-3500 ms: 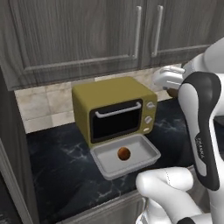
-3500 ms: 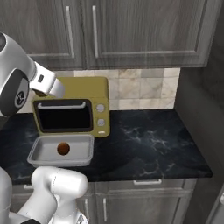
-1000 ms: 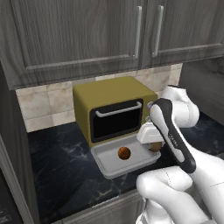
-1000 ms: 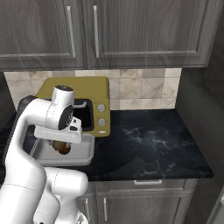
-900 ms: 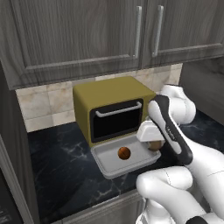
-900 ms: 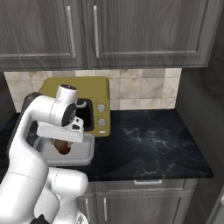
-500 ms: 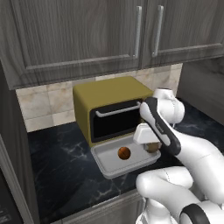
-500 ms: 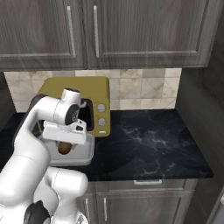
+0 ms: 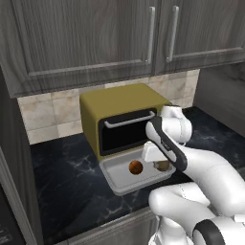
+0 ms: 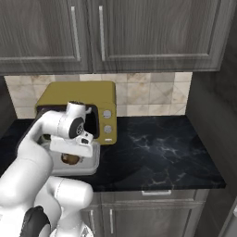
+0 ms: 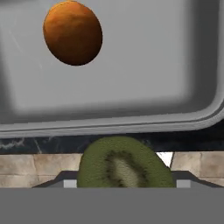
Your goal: Pick the kiwi and orange from the fridge and place them inside the tupperware on the counter.
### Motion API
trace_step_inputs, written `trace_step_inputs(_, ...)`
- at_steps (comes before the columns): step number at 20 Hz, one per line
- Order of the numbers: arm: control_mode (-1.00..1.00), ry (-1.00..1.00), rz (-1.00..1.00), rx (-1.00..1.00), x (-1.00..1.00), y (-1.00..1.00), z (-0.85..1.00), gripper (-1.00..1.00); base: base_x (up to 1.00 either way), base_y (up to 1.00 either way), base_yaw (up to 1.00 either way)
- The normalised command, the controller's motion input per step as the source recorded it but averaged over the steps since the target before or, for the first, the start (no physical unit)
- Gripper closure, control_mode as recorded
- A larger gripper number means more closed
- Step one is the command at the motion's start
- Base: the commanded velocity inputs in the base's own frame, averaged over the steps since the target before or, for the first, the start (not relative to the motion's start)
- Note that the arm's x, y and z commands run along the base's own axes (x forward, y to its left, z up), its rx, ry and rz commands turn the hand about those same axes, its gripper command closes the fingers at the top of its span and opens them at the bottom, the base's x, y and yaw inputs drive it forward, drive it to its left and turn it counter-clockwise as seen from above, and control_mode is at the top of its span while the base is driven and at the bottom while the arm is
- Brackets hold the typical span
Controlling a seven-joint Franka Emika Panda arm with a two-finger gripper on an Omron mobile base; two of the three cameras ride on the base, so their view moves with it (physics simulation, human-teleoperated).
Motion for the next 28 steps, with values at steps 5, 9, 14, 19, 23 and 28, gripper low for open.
trace_step_inputs(5, -1.00, 0.02, -0.17, -0.01, 0.41, 0.00, -0.26, 1.00, 0.00, 0.00, 0.00)
trace_step_inputs(9, -1.00, 0.04, -0.17, -0.05, 0.39, 0.02, -0.30, 1.00, 0.00, 0.00, 0.00)
trace_step_inputs(14, -1.00, 0.03, -0.21, -0.12, 0.37, 0.08, -0.33, 1.00, 0.00, 0.00, 0.00)
trace_step_inputs(19, -1.00, 0.00, -0.19, -0.15, 0.17, 0.11, -0.31, 1.00, 0.00, 0.00, 0.00)
trace_step_inputs(23, -1.00, 0.00, -0.16, -0.09, 0.07, 0.07, -0.27, 1.00, 0.00, 0.00, 0.00)
trace_step_inputs(28, -1.00, 0.00, -0.16, -0.12, 0.09, 0.05, -0.30, 1.00, 0.00, 0.00, 0.00)
